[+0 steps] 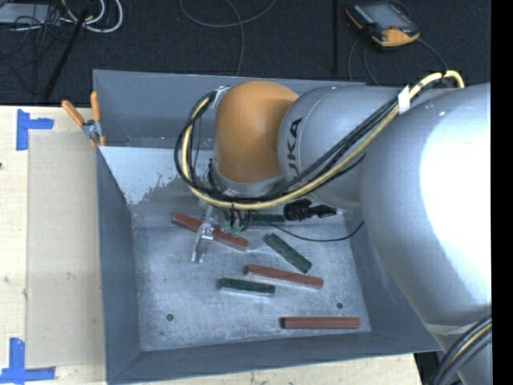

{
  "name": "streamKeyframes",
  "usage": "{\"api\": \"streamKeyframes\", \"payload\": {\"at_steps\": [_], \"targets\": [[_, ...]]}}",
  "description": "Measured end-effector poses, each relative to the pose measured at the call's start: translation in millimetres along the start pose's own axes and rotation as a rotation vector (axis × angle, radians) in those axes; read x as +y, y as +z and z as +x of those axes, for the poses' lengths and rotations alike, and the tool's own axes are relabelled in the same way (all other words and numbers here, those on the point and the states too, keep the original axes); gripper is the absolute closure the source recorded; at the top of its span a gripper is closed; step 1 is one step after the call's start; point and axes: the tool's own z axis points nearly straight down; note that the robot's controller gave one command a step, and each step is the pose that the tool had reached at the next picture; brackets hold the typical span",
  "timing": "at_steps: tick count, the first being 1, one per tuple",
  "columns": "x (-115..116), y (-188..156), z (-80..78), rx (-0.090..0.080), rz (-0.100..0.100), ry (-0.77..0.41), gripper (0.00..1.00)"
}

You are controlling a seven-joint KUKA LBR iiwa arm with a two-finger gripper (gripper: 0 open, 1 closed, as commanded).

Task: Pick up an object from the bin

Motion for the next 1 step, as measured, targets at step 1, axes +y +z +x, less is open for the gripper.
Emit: {"api": "streamKeyframes", "payload": {"at_steps": [1], "targets": [[-15.5,3.5,-4.6,-0.001,0.002,-0.016,0.0]]}}
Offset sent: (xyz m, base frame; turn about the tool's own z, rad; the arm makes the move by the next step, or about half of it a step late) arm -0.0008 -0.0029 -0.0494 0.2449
